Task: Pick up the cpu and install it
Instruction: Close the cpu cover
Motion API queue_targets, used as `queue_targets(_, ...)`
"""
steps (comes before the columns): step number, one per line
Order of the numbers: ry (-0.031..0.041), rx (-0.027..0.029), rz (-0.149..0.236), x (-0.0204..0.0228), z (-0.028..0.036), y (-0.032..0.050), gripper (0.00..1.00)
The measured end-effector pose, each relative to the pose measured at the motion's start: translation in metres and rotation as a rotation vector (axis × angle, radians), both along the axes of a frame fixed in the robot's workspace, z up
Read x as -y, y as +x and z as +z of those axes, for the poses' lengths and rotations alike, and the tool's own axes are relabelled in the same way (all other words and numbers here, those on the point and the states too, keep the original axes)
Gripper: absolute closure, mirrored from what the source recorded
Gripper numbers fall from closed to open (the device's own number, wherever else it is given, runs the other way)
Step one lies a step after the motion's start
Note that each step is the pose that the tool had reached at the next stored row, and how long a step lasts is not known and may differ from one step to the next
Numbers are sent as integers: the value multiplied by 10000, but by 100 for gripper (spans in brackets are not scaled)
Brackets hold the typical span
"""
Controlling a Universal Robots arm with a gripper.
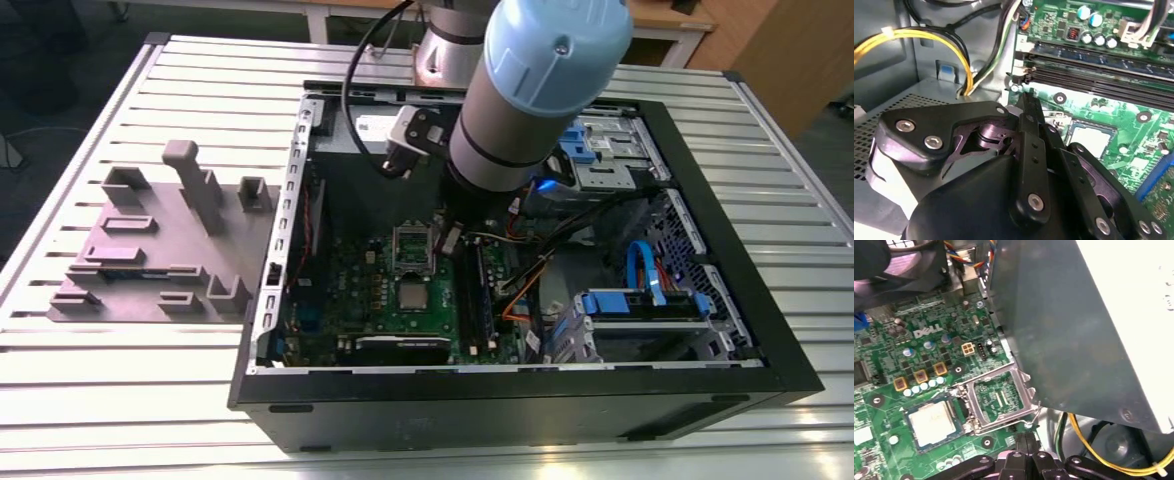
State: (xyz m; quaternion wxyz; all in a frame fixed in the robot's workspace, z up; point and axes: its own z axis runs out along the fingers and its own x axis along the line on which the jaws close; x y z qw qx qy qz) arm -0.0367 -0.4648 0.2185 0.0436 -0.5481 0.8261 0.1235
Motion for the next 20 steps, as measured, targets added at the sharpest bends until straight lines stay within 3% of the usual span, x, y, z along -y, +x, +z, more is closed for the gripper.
queue_targets(2, 308, -2, 1, -1, -6, 1, 90)
queue_targets(3, 427, -2, 1, -1, -11, 2, 90)
queue_targets(4, 489, -1, 1, -1, -19, 4, 90)
queue_targets(11, 565, 0, 0, -45, -63, 16, 90)
queue_targets(20, 712, -2, -1, -51, -117, 15, 90)
